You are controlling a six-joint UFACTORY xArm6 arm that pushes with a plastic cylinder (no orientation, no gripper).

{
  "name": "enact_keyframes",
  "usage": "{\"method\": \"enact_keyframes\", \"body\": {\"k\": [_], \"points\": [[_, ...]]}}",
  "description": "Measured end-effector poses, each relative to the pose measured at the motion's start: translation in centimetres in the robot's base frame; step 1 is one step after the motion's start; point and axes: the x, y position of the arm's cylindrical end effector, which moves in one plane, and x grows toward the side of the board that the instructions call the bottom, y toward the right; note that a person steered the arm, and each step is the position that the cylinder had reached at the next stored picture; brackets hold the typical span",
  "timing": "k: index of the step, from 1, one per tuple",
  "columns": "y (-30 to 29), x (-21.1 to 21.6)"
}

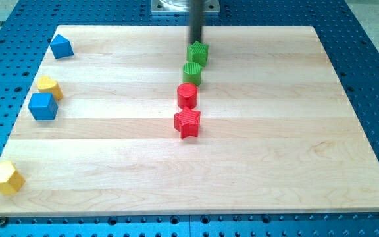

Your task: Push the blue cube along with yellow heart into the blue triangle

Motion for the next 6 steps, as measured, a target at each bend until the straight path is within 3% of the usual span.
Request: {"method": "enact_keyframes", "body": {"k": [1, 2, 3, 4, 6], "points": [[-6.2, 8.7], [-10.1, 20.1], [-19.5, 26.8], [-22.5, 24.2], [-19.7, 12.6]]}}
